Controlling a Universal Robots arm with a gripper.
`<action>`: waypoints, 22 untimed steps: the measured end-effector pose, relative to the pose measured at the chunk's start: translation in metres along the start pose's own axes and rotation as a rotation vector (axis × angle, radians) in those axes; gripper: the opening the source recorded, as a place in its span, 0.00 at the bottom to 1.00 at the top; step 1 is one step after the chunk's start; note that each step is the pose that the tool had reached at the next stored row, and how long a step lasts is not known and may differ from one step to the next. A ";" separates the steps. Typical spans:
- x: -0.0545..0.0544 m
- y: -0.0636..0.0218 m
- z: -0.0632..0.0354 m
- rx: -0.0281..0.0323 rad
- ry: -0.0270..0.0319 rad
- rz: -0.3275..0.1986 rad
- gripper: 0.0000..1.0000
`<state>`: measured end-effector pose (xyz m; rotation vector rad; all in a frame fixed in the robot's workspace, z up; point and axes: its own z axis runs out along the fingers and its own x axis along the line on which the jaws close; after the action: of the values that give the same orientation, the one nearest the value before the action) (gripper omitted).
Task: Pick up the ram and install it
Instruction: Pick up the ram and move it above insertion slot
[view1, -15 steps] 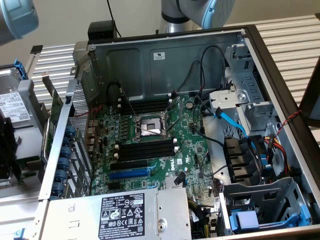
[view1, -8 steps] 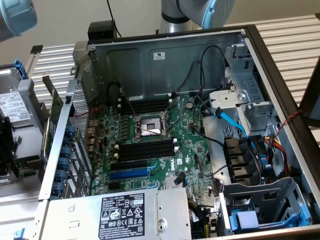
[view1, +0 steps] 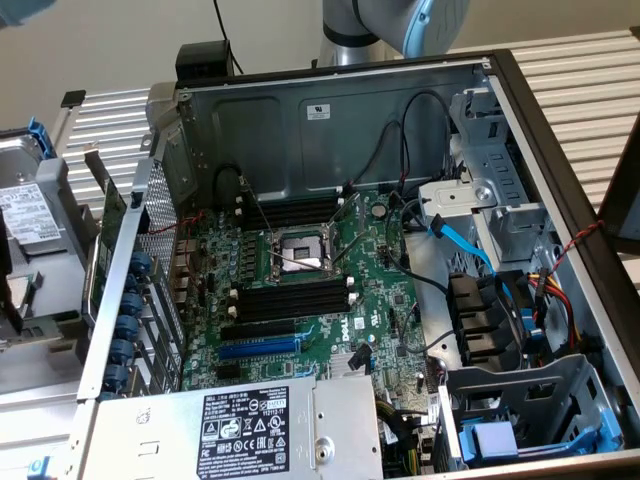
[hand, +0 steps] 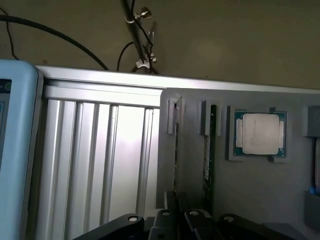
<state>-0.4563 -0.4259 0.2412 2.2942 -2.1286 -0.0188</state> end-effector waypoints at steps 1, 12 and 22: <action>0.000 0.0001 -0.0046 0.0001 -0.0001 0.000 0.13; 0.002 -0.0155 -0.0548 0.0001 0.0000 0.000 0.13; 0.005 -0.0517 -0.1008 0.0001 0.0000 0.000 0.13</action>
<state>-0.4027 -0.4273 0.3411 2.2942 -2.1286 -0.0187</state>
